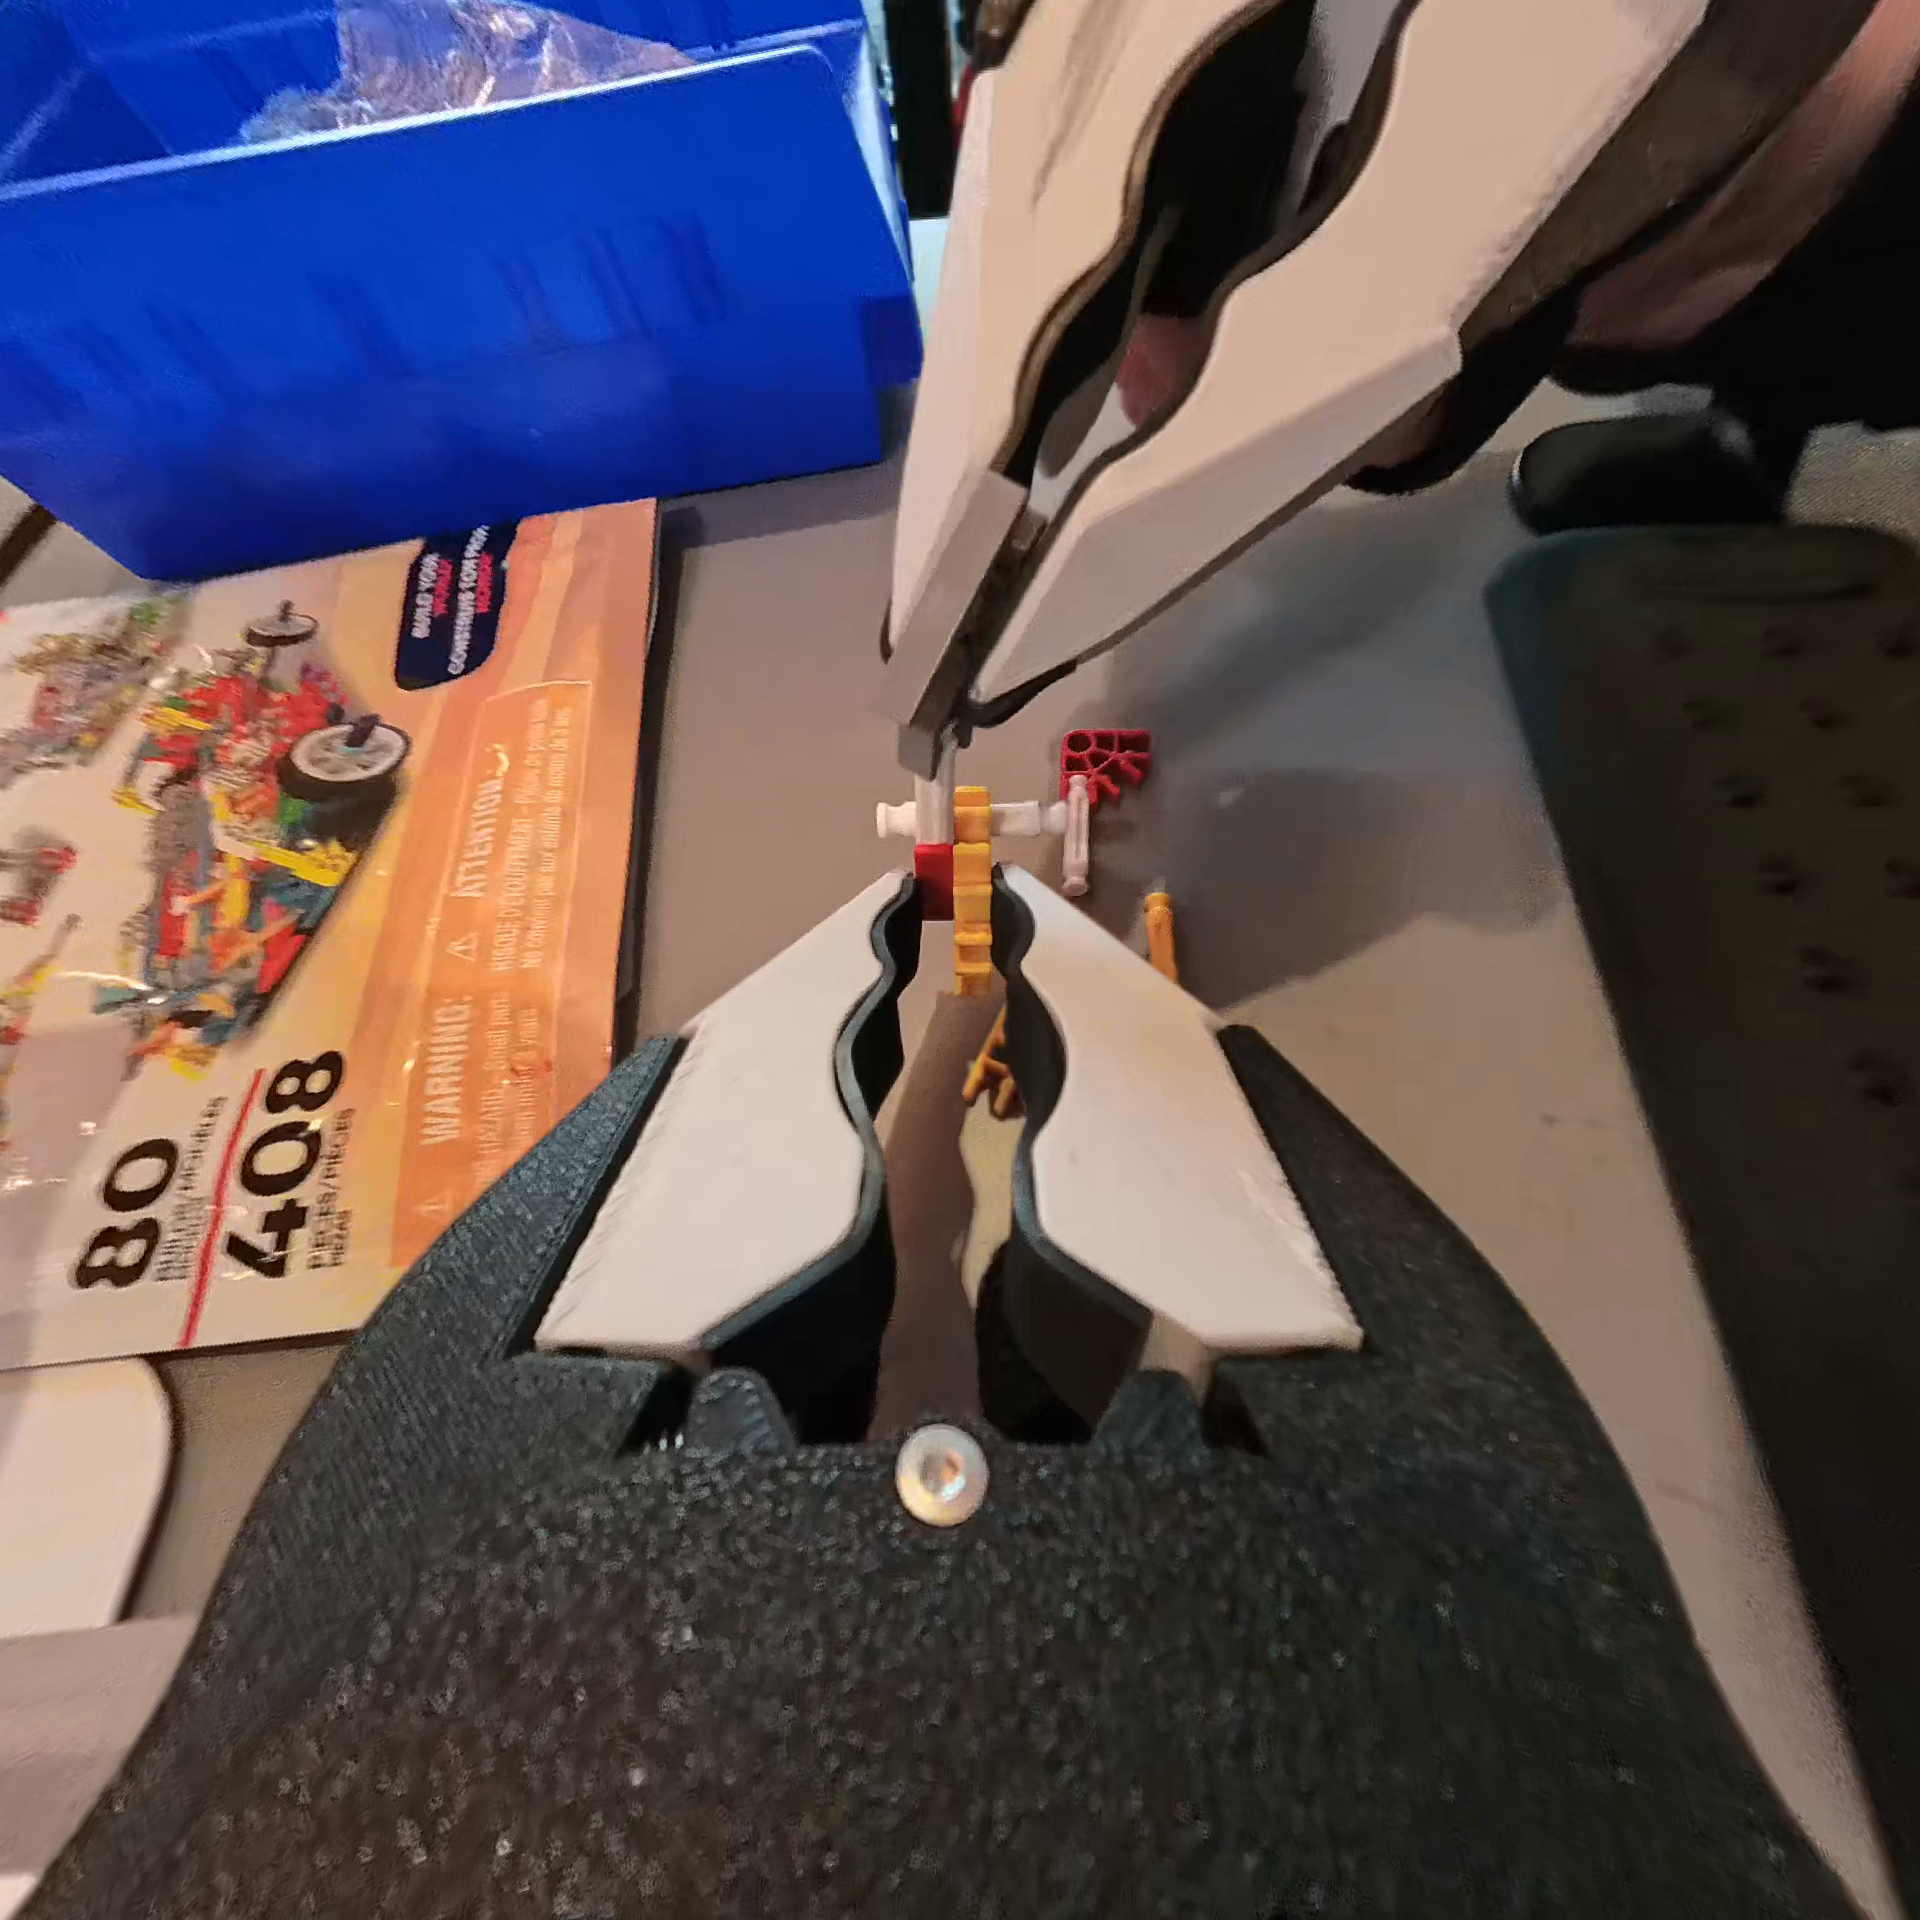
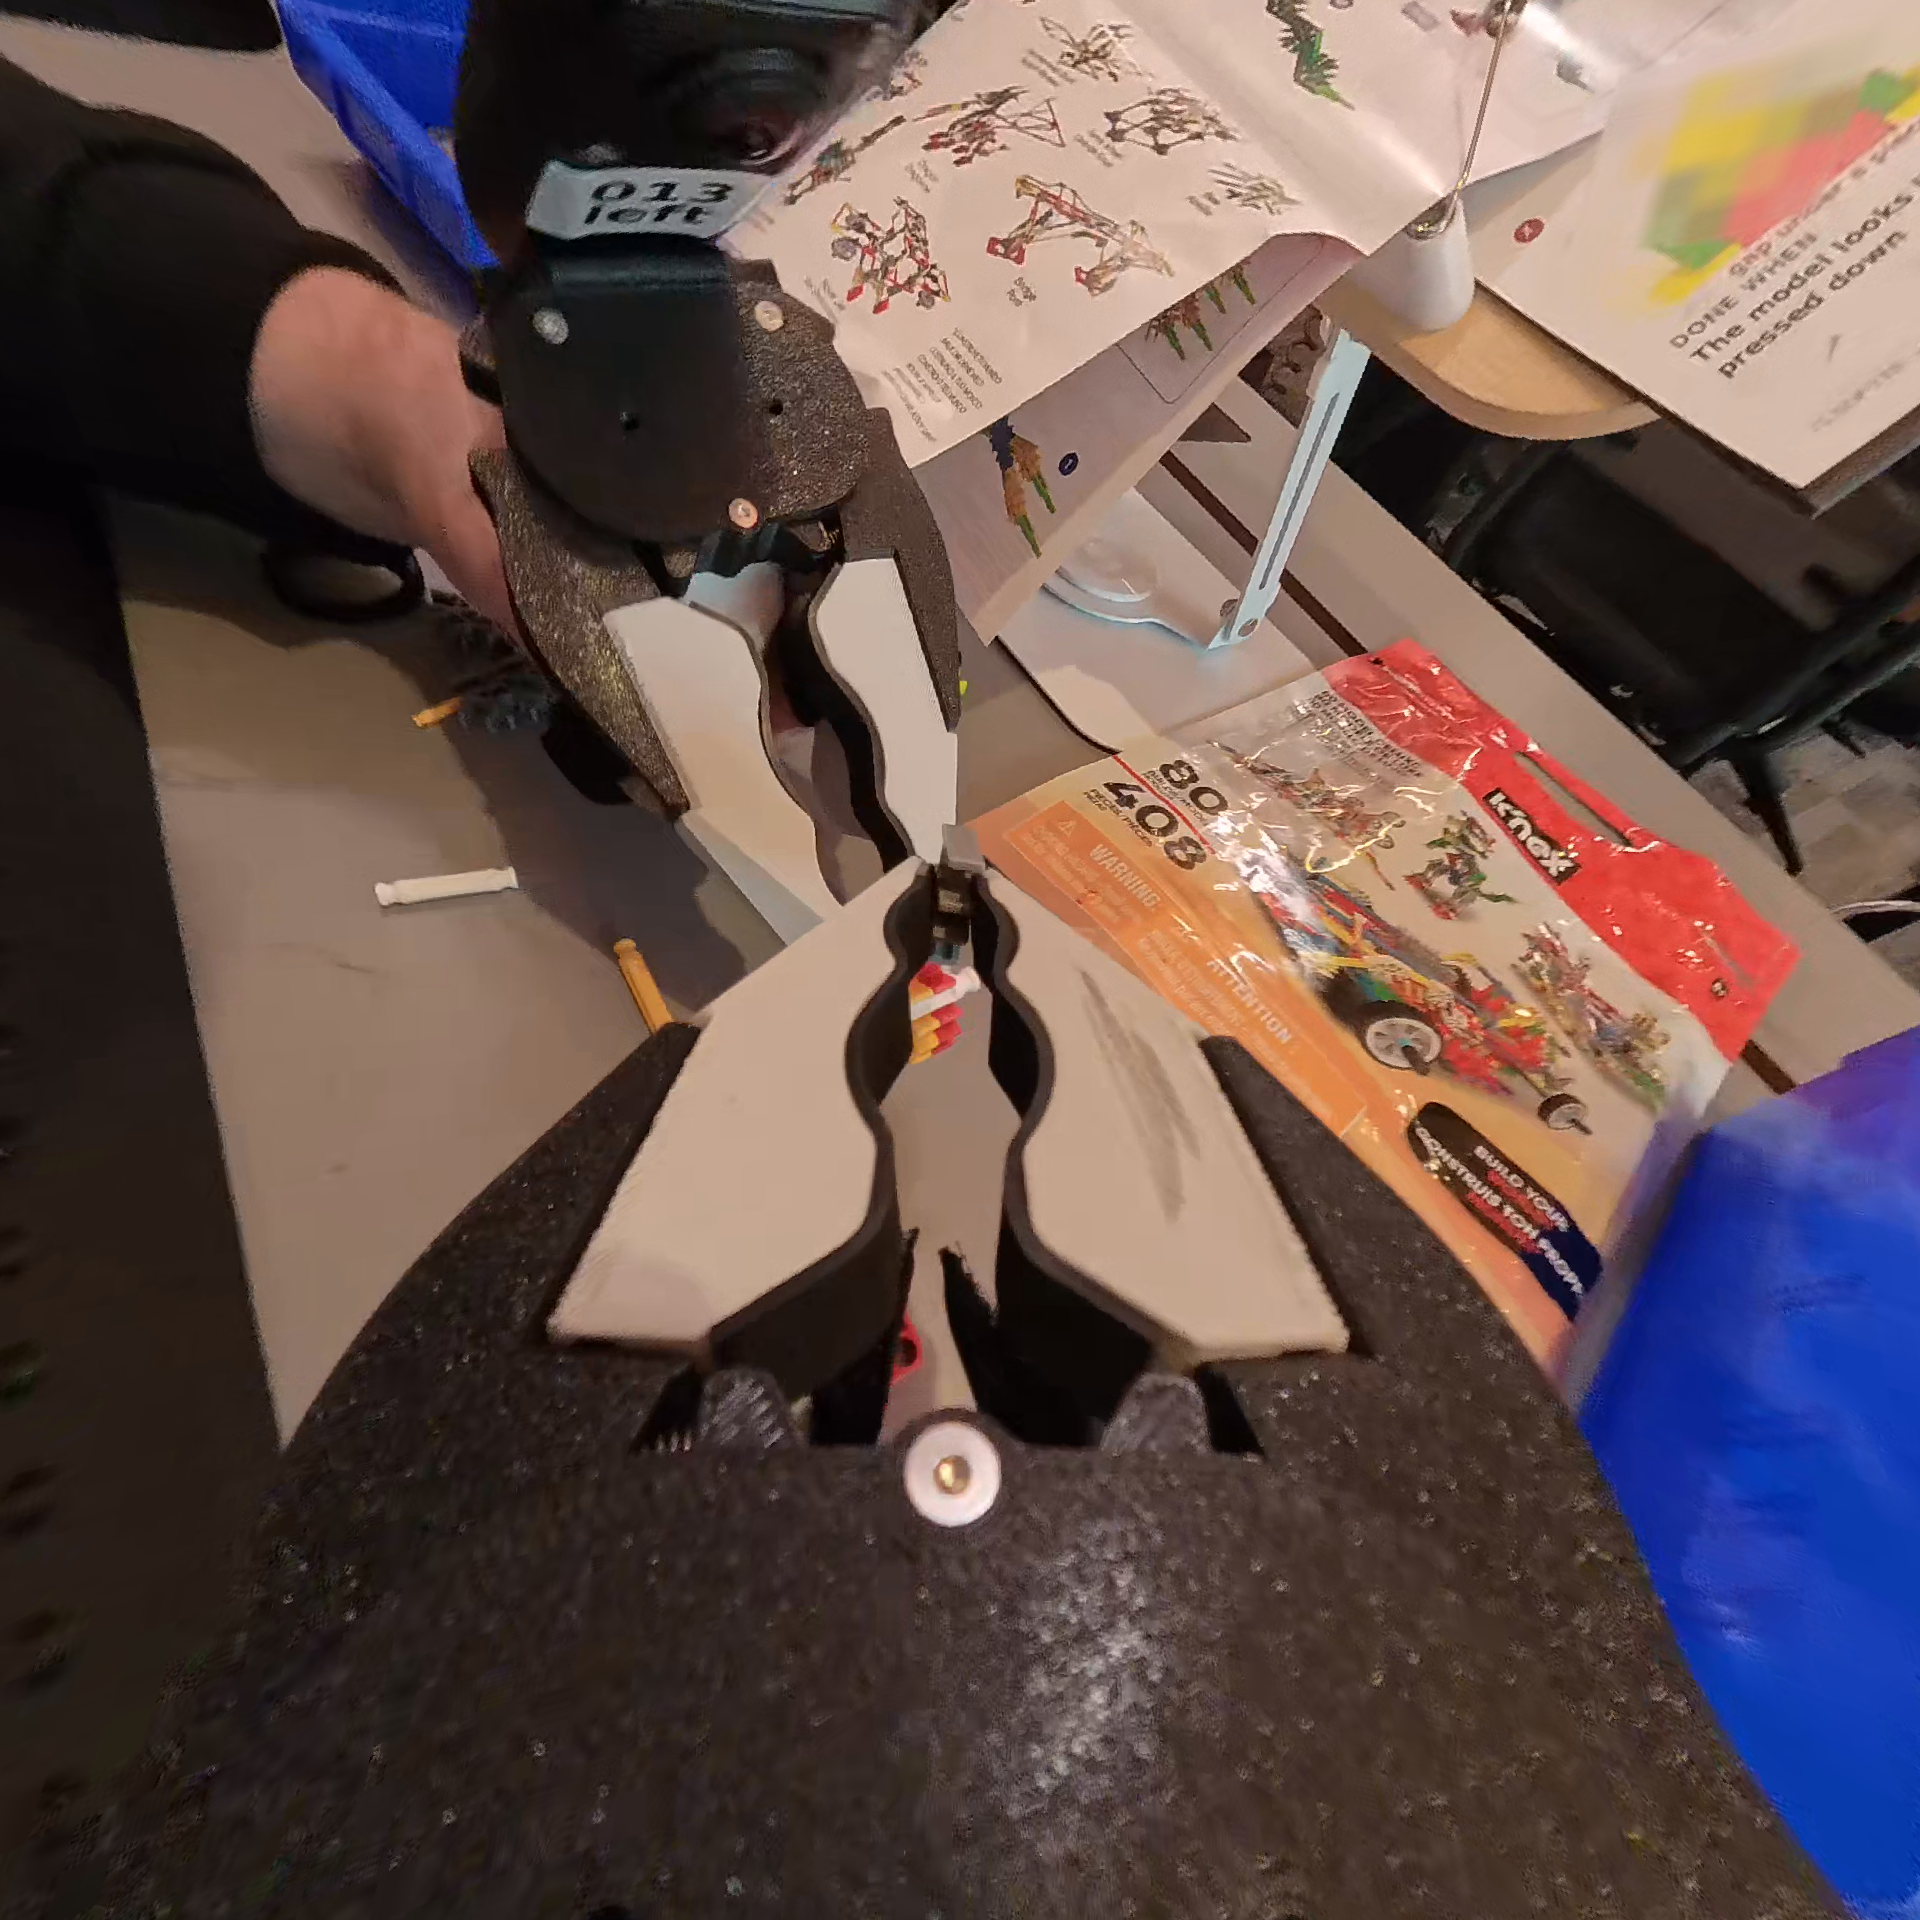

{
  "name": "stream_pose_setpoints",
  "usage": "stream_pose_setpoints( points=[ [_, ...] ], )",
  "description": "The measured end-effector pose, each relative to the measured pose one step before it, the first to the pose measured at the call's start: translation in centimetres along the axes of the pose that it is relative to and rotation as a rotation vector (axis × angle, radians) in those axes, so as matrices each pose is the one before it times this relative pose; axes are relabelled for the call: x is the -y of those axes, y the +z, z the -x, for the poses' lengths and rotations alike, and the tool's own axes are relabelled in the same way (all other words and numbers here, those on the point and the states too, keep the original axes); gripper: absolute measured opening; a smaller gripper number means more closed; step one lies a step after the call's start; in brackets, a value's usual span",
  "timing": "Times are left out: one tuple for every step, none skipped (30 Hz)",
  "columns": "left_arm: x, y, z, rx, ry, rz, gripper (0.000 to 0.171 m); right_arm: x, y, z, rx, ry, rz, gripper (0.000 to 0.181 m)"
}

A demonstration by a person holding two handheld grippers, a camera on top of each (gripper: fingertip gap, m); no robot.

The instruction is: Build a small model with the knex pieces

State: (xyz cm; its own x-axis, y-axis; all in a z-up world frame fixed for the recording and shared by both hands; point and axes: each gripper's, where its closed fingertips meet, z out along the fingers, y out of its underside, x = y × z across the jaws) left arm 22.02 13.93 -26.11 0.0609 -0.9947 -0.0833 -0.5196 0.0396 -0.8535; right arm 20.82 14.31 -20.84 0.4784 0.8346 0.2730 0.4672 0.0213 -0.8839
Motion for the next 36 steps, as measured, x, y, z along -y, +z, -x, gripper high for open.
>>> stream_pose_setpoints(
  points=[
    [-0.085,0.033,-0.171,-0.0221,-0.0207,0.0039,0.011,-0.084,0.014,-0.022,-0.0025,-0.0224,0.0092,0.005],
    [-0.094,0.052,-0.189,-0.0224,-0.0214,0.00357,0.011,-0.105,0.035,0.029,0.0041,-0.011,0.0085,0.005],
    [-0.002,0.034,-0.116,-0.0178,-0.0237,-0.00266,0.011,-0.054,0.021,-0.048,0.0017,-0.0024,0.0031,0.005],
    [-0.006,0.015,-0.055,-0.0148,-0.0226,-0.00128,0.011,-0.058,0.022,-0.098,-0.0069,-0.0117,0.0038,0.006],
    [-0.117,0.044,-0.1,-0.0171,-0.0172,0.00548,0.011,-0.119,0.038,-0.034,-0.0076,-0.021,0.0108,0.006],
    [-0.107,0.043,-0.079,-0.0139,-0.0142,0.00349,0.011,-0.096,0.073,0.017,-0.0053,-0.0168,0.0115,0.006],
    [-0.048,0.029,-0.021,-0.0091,-0.0128,-0.001,0.011,-0.043,0.072,-0.013,-0.0051,-0.0113,0.0064,0.006],
    [-0.076,0.027,-0.066,-0.012,-0.0147,0.00244,0.011,-0.052,0.065,0.003,-0.002,-0.0068,0.0045,0.007],
    [-0.053,0.002,-0.033,-0.008,-0.0094,0.00152,0.011,-0.042,0.048,0.007,-0.0009,-0.0061,0.0033,0.006],
    [-0.008,-0.01,-0.001,-0.0052,-0.0072,-0.00032,0.011,-0.007,0.03,-0.013,-0.0006,-0.0042,0.001,0.006],
    [-0.018,0.006,-0.061,-0.0084,-0.0105,0.00207,0.011,-0.003,0.021,0.005,0.0028,0.0016,0.0005,0.007],
    [-0.028,-0.005,-0.057,-0.0066,-0.0052,0.00152,0.011,-0.013,0.009,0.024,0.008,0.009,-0.0003,0.006],
    [0.008,-0.003,-0.08,-0.0067,-0.0024,-0.00158,0.011,0.026,-0.02,0.046,0.0156,0.0238,-0.0057,0.007],
    [0.086,-0.027,-0.086,-0.0078,-0.0075,-0.00537,0.011,0.058,-0.041,0.002,0.0208,0.0394,-0.0121,0.006],
    [0.126,-0.023,-0.014,-0.0046,-0.0089,-0.00716,0.011,0.056,-0.063,-0.032,0.0274,0.0581,-0.0159,0.006],
    [0.153,-0.029,0.036,-0.0006,-0.0067,-0.00933,0.011,0.048,-0.077,-0.091,0.0329,0.0752,-0.0189,0.006],
    [0.269,-0.055,0.033,0.0014,-0.0069,-0.01596,0.011,0.109,-0.117,-0.24,0.0257,0.0758,-0.024,0.006],
    [0.356,-0.129,0.035,-0.0031,-0.0134,-0.02016,0.011,0.185,-0.163,-0.28,0.0218,0.0741,-0.0317,0.006],
    [0.32,-0.161,0.059,-0.0027,-0.0104,-0.01776,0.011,0.199,-0.151,-0.274,0.0231,0.0784,-0.0323,0.005],
    [0.227,-0.143,0.19,0.009,-0.0027,-0.01155,0.011,0.112,-0.127,-0.293,0.0185,0.073,-0.0249,0.005],
    [0.16,-0.077,0.095,0.0051,-0.0028,-0.00816,0.011,0.081,-0.09,-0.242,0.0153,0.0558,-0.0212,0.005],
    [0.033,0.009,-0.007,0.0013,-0.0001,-0.00111,0.011,0.007,-0.026,-0.162,0.0142,0.0456,-0.0142,0.005],
    [-0.063,0.034,0.045,0.0059,0.0052,0.0027,0.012,-0.058,-0.001,-0.107,0.0117,0.0349,-0.0077,0.005],
    [-0.079,0.044,0.069,0.0053,0.0021,0.00273,0.012,-0.071,0.035,-0.053,0.0094,0.0244,-0.0052,0.005],
    [-0.01,0.016,0.021,-0.0008,-0.0037,-0.00135,0.012,-0.016,0.026,0.007,0.0093,0.0142,-0.0069,0.005],
    [-0.017,0.001,0.025,-0.0005,-0.0023,-0.00166,0.012,-0.021,0.004,-0.006,0.0066,0.0112,-0.0045,0.004],
    [0.008,0.002,0.065,0.0046,0.0026,-0.00214,0.012,-0.015,-0.013,-0.04,0.0044,0.0139,-0.0026,0.004],
    [0.039,0.019,0.06,0.0047,0.0011,-0.002,0.012,0.011,-0.017,-0.069,0.0024,0.0117,-0.0033,0.004],
    [0.068,0.009,0.016,0.0007,-0.0018,-0.0046,0.012,0.067,-0.015,-0.018,0.0036,0.0069,-0.0055,0.004],
    [0.083,0.002,0.026,0.0018,-0.0009,-0.00546,0.012,0.061,-0.03,-0.003,0.0033,0.0068,-0.0049,0.004],
    [0.051,-0.003,0.054,0.0027,0.0005,-0.00471,0.012,0.042,-0.019,-0.036,0.0029,0.0098,-0.0032,0.004],
    [0.007,0.002,0.017,0.0021,0.0037,-0.00141,0.012,0.006,-0.008,-0.01,0.0051,0.0112,-0.0021,0.004],
    [-0.08,0.039,0.081,0.0082,0.009,0.00427,0.012,-0.047,0.014,-0.016,0.0034,0.0042,0.0012,0.004],
    [-0.127,0.073,0.191,0.0159,0.0105,0.00729,0.012,-0.122,0.017,-0.068,-0.0037,-0.0071,0.0063,0.004],
    [-0.18,0.083,0.189,0.0177,0.0175,0.00871,0.012,-0.178,0.022,-0.122,-0.0069,-0.008,0.012,0.004],
    [-0.186,0.075,0.163,0.0193,0.0257,0.0104,0.013,-0.183,0.021,-0.104,-0.0047,-0.0077,0.0131,0.004]
  ],
)
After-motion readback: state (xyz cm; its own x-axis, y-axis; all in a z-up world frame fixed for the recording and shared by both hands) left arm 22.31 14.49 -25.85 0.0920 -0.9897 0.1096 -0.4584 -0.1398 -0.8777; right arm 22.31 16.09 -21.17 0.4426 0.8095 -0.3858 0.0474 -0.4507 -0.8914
